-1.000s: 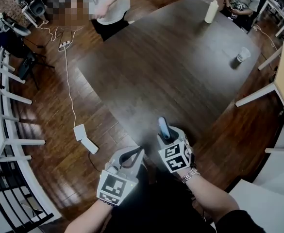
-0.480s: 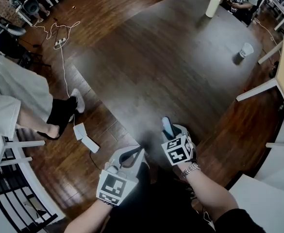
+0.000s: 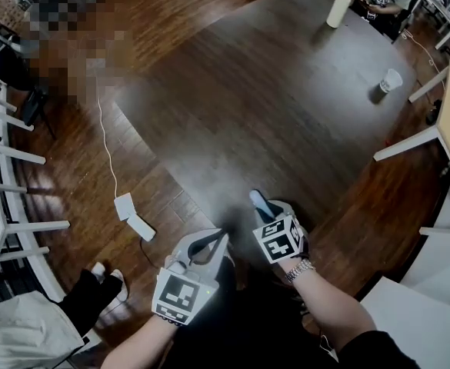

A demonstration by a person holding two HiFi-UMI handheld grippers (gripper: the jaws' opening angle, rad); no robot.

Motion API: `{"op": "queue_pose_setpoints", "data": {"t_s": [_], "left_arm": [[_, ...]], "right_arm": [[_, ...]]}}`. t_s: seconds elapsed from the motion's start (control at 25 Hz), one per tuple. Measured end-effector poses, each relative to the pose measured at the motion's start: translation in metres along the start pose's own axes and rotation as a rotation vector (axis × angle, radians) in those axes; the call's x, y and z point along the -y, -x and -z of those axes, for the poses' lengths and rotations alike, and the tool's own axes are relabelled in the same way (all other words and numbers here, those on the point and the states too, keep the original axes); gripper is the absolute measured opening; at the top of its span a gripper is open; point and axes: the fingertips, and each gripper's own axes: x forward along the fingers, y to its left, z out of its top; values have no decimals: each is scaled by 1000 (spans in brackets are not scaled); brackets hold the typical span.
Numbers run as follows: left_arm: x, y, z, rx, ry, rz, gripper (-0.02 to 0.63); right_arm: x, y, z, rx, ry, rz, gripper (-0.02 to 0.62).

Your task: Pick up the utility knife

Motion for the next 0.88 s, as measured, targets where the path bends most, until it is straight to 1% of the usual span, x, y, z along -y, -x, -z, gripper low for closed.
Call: {"op": "queue_pose_setpoints", "data": {"t_s": [0.52,0.88], "left_arm": [[5,-4,-8,16,-14,-7,17],[11,-4,-27,56,-45,3,17]], "right_arm": [[3,21,-12,70,1,-10,110],[8,67,-41,181,-9,7,110]]}}
